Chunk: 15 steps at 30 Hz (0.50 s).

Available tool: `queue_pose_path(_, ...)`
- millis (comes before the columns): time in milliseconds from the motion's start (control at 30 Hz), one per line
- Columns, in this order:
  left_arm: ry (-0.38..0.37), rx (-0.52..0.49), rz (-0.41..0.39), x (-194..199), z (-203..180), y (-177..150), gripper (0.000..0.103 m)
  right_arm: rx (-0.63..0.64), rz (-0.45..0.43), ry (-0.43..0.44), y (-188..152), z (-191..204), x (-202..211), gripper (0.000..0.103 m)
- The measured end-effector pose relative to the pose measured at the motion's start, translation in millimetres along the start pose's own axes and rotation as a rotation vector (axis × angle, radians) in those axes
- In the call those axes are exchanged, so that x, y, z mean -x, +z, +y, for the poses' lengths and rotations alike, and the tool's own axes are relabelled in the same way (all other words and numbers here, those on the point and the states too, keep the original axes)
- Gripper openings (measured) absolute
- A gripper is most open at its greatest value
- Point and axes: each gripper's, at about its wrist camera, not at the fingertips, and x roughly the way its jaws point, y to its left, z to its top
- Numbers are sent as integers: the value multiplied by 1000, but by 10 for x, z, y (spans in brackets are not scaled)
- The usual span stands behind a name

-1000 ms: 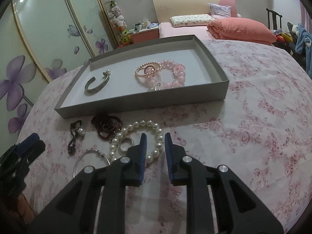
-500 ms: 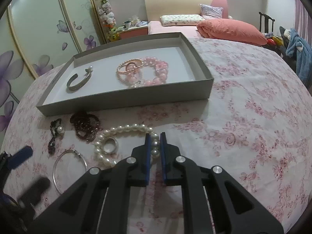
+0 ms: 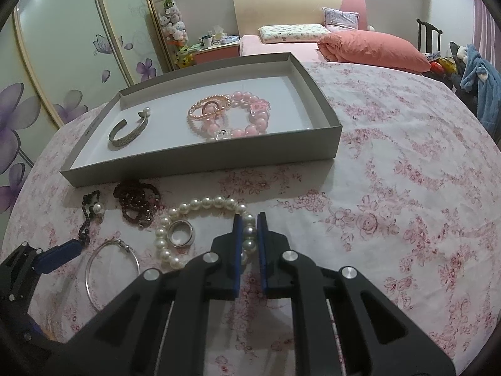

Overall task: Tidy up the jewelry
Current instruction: 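Grasp the white pearl strand with the right gripper while the left gripper grasps the silver hoop bangle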

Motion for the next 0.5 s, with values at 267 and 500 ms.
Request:
queue_pose_path(267,-5,47,3,35,123,-16,71,9,2,5,-6,0,11,10)
queue_pose_path(500,20,82,6,78,327,-89,72,14,2,4,-43,-11,30,11)
